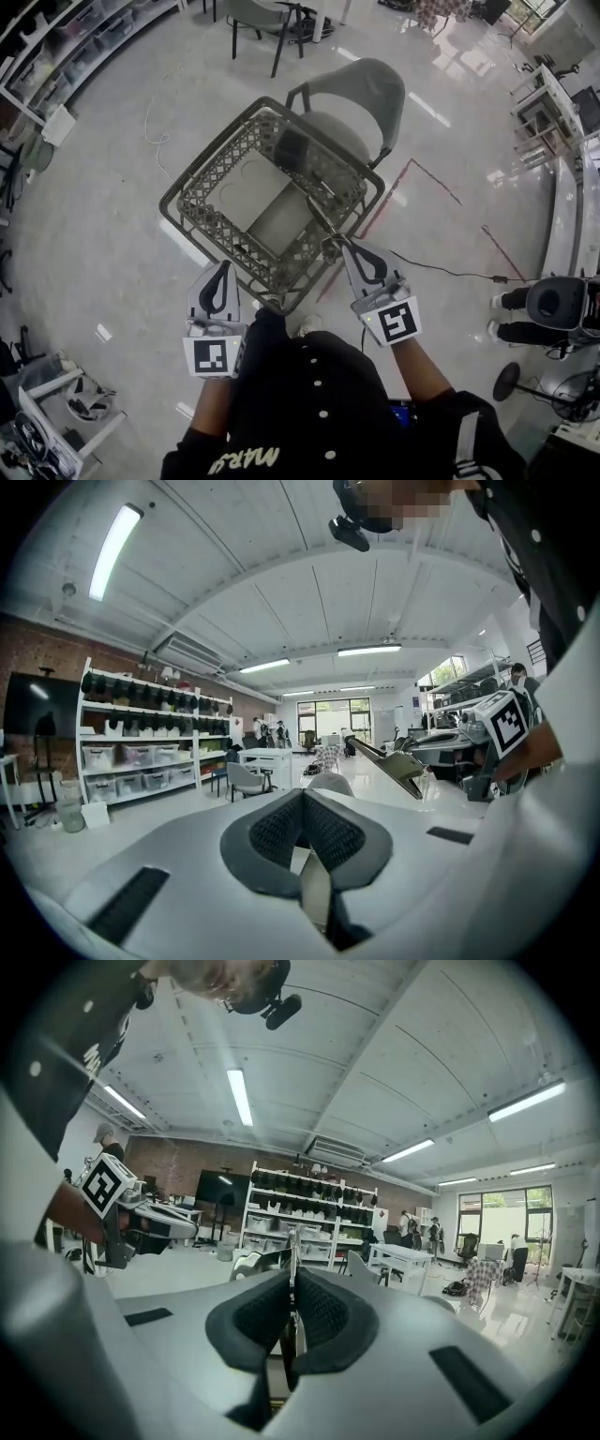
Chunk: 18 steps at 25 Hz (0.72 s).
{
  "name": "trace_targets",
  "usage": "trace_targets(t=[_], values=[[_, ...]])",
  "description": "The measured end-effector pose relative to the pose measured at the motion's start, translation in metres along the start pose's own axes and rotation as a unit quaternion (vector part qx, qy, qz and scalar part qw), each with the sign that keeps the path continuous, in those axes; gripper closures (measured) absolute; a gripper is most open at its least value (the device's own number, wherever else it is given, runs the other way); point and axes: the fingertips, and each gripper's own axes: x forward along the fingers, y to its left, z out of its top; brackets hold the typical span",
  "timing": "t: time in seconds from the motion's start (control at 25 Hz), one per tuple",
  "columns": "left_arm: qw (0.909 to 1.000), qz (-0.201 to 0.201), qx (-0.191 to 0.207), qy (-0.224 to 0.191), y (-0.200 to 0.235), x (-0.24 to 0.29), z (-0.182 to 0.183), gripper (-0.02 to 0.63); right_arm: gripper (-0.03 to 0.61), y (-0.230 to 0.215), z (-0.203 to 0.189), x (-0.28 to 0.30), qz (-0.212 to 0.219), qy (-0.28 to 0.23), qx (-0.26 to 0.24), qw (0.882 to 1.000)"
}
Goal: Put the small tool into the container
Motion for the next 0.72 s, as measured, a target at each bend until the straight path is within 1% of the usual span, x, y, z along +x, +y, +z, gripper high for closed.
trace_targets(t=[0.2, 0.32, 0.4, 0.52, 0.6, 0.72], values=[[0.9999, -0.008, -0.013, 0.007, 0.023, 0.028, -0.004, 0.589, 0.561, -0.003, -0.012, 0.036, 0.010, 0.019, -0.010, 1.000], [0.9996, -0.017, -0.017, 0.011, 0.036, 0.046, -0.007, 0.589, 0.561, -0.004, -0.019, 0.056, 0.016, 0.030, -0.028, 0.999], [0.9993, -0.025, -0.024, 0.013, 0.042, 0.058, -0.007, 0.588, 0.561, -0.002, -0.028, 0.067, 0.026, 0.052, -0.053, 0.997], [0.9986, -0.039, -0.029, 0.019, 0.054, 0.071, -0.009, 0.589, 0.561, 0.005, -0.045, 0.082, 0.047, 0.098, -0.084, 0.990], [0.9978, -0.053, -0.034, 0.022, 0.063, 0.079, -0.010, 0.588, 0.561, 0.012, -0.053, 0.097, 0.053, 0.118, -0.093, 0.987], [0.9957, -0.088, -0.022, 0.021, 0.063, 0.091, -0.013, 0.588, 0.561, 0.018, -0.064, 0.117, 0.062, 0.137, -0.099, 0.984]])
